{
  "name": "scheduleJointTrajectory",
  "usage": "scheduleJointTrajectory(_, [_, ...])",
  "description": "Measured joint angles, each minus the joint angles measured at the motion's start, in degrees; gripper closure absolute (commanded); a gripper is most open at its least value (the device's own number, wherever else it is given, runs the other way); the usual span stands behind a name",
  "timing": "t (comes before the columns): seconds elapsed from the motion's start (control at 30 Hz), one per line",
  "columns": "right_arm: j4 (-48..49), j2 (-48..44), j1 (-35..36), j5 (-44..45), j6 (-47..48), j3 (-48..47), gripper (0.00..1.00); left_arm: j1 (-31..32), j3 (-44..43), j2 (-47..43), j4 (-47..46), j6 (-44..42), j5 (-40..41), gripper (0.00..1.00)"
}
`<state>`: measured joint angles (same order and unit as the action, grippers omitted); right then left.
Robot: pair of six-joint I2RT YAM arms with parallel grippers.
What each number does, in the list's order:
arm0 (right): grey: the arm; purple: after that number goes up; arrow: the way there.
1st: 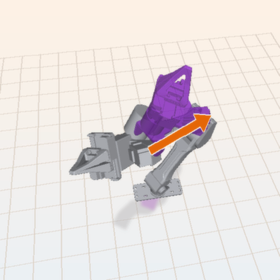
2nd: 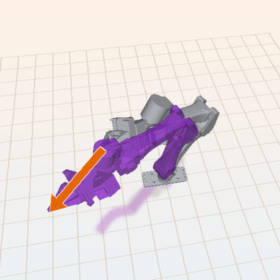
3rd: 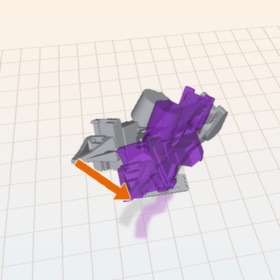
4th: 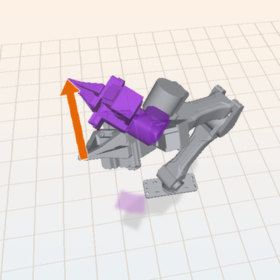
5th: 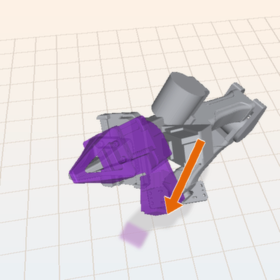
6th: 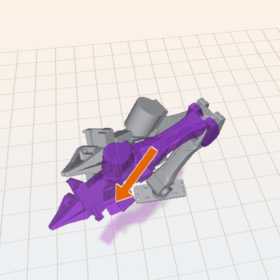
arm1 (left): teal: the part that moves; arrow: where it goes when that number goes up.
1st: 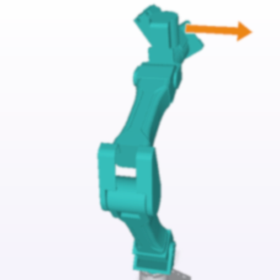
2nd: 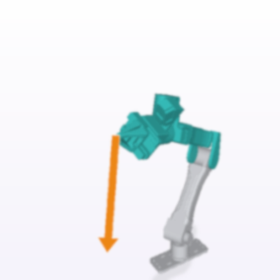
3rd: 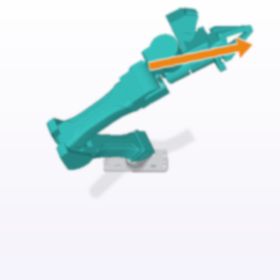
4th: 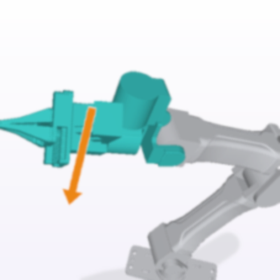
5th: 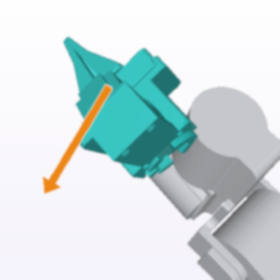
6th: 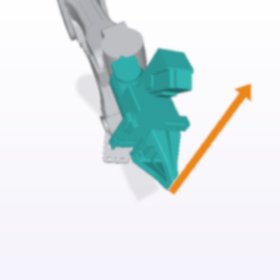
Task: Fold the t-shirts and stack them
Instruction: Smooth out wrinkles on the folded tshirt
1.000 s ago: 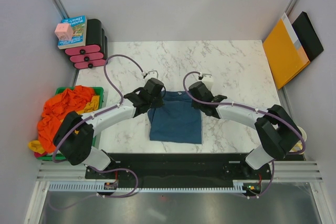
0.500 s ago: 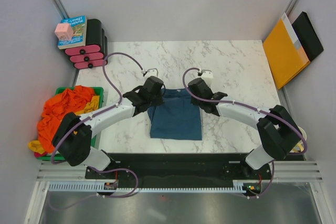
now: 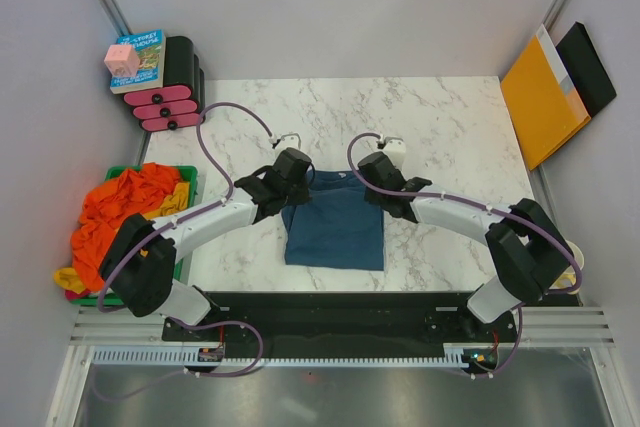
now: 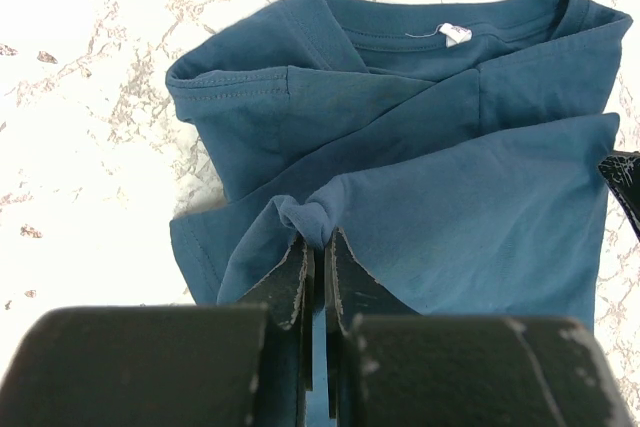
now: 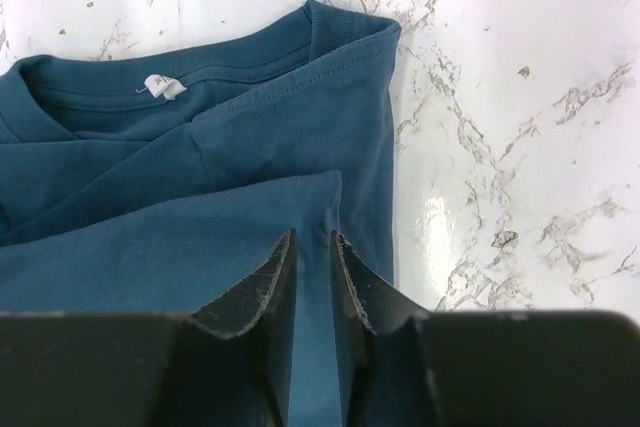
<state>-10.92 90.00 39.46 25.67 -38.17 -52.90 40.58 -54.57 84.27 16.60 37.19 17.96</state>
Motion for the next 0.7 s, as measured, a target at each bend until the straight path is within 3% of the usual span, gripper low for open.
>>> scheduleJointTrajectory(0.3, [0.3, 1.0, 0.0, 0.1, -0.4, 1.8, 0.72, 0.0, 0.3, 0.0, 0.0, 0.0, 0.0, 0.98])
scheduleJointTrajectory(0.4, [0.7, 2.5, 0.0, 0.1, -0.7, 2.2, 0.89, 0.0, 0.5, 0.0, -0.1, 0.0, 0.0, 0.98])
scheduleJointTrajectory(0.43, [0.8, 3.0, 0.0, 0.1, -0.6, 2.2, 1.00, 0.0, 0.6, 0.0, 0.0, 0.0, 0.0, 0.98])
scheduleJointTrajectory(0.7, [2.0, 3.4, 0.0, -0.1, -1.1, 3.0, 1.00, 0.0, 1.4, -0.2, -0.2, 0.0, 0.0, 0.98])
